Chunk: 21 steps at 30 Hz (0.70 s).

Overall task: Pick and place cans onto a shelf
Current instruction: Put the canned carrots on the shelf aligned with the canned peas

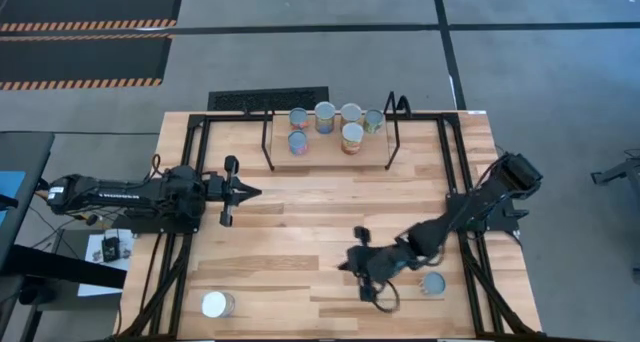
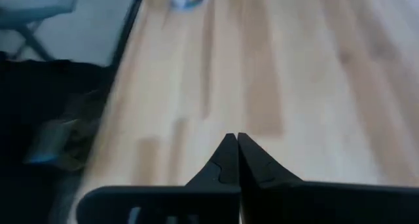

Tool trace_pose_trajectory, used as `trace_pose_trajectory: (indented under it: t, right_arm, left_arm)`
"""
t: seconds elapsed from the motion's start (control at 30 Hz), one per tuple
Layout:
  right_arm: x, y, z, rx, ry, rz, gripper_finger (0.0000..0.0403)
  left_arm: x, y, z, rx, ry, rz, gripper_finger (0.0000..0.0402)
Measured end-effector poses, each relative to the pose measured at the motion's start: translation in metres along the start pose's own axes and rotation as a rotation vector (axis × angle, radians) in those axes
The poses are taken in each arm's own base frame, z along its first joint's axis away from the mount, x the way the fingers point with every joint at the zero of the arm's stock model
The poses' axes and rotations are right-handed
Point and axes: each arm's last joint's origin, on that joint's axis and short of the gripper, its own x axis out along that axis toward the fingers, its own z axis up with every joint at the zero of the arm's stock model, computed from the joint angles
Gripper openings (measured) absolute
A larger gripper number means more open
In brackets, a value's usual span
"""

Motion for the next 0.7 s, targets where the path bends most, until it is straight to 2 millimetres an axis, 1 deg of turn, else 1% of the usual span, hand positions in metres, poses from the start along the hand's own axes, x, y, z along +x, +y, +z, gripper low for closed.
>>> trace_pose_trajectory:
  t: [0.07,0.13,0.23,0.33,0.43,0.53,0.7]
  right_arm:
    - [-0.015,0.008,-0.006,0.096,0.059,0.008,0.0002]
    - [-0.03,0.014,-0.016,0.189,0.143,-0.012,0.0002]
    - [-0.05,0.024,-0.024,0.311,0.236,-0.057,0.0002]
    - [-0.067,0.035,-0.026,0.382,0.334,-0.12,0.0003]
    - [-0.079,0.048,-0.031,0.389,0.468,-0.173,0.0009]
    - [-0.09,0.061,-0.039,0.382,0.536,-0.233,0.0031]
    - [-0.103,0.079,-0.06,0.404,0.634,-0.297,0.0088]
  left_arm:
    - [0.0,0.002,0.0,-0.001,-0.001,-0.008,0.0006]
    - [0.0,0.003,0.0,-0.003,-0.002,-0.017,0.0006]
    - [-0.001,0.005,-0.001,-0.003,0.0,-0.006,0.0006]
    - [-0.001,0.006,-0.001,-0.002,0.001,0.005,0.0006]
    - [-0.001,0.007,-0.001,-0.002,0.003,0.011,0.0006]
    - [-0.001,0.007,-0.001,-0.011,0.005,0.011,0.0006]
    - [-0.001,0.006,-0.005,-0.033,0.047,0.007,0.0006]
